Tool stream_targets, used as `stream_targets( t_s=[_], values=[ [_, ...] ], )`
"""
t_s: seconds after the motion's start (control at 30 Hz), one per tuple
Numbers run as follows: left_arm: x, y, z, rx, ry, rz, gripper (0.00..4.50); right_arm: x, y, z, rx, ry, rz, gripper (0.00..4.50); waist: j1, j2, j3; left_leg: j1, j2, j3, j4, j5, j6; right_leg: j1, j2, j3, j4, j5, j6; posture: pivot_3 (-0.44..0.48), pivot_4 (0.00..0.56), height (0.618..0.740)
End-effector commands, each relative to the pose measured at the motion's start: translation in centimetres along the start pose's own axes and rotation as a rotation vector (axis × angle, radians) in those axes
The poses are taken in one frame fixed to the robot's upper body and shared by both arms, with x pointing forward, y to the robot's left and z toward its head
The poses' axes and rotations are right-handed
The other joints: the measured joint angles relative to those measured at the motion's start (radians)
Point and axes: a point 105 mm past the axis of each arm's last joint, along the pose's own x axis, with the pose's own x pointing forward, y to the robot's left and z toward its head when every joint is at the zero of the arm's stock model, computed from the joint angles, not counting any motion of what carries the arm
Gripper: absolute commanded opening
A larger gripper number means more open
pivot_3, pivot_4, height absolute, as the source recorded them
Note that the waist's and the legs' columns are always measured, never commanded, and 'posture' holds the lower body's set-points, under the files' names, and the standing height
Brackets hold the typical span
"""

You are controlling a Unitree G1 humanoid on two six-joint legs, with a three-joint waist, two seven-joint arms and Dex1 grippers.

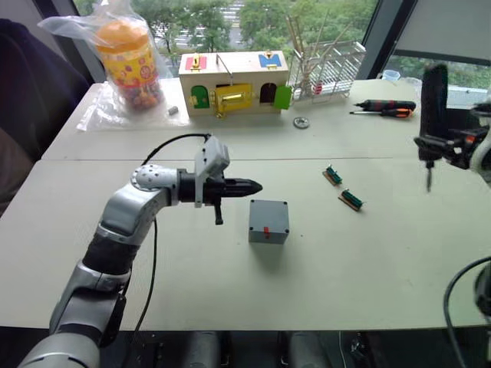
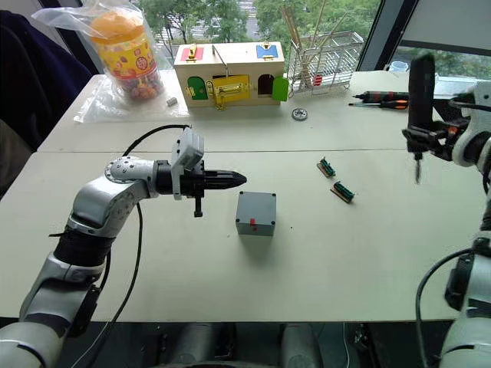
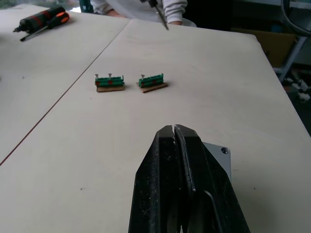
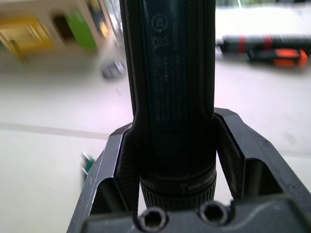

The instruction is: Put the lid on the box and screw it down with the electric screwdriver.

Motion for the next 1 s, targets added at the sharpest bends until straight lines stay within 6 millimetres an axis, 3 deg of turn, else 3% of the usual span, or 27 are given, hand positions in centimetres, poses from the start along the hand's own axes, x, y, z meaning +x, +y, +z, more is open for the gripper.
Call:
stream_targets(
  t_s=[0.03,0.17,0.33,0.63,1.0],
  values=[
    [1.0,0.1,0.1,0.039,0.028,-0.014,0.00,-1.7,6.5,4.0,0.149,-0.334,0.169,1.81,0.002,0.002,0.000,0.000,0.000,0.000,-0.001,0.000,-0.001,0.000,0.001,0.000,0.000,0.000,0.000,0.000,0.150,0.705],
    [2.1,0.4,-1.0,0.023,0.031,0.016,0.00,-1.1,10.2,1.8,0.234,-0.334,0.205,1.81,0.007,0.002,0.000,-0.001,-0.002,-0.001,0.002,0.000,0.000,0.002,-0.001,0.000,0.001,0.000,0.000,0.000,0.150,0.705],
    [2.7,-0.5,-2.1,0.032,0.071,-0.006,0.00,-0.4,12.8,-0.6,0.233,-0.292,0.236,1.81,-0.003,0.001,0.000,-0.001,-0.004,0.000,0.001,0.000,0.002,0.000,0.000,0.001,0.001,0.000,0.001,0.000,0.150,0.705],
    [2.8,-1.3,-4.9,0.013,0.149,-0.037,0.00,0.4,14.8,-3.4,0.222,-0.217,0.319,1.81,0.000,0.001,0.000,-0.001,-0.003,0.002,-0.001,0.000,0.002,-0.002,0.001,0.003,0.002,0.000,0.000,0.000,0.150,0.705],
    [3.0,-1.5,-5.0,0.019,0.149,-0.037,0.00,0.6,15.7,-4.8,0.218,-0.174,0.347,1.81,-0.001,0.001,0.000,-0.001,-0.003,0.002,0.000,0.000,0.002,-0.002,0.000,0.003,0.002,0.000,0.000,0.000,0.150,0.705]
  ],
)
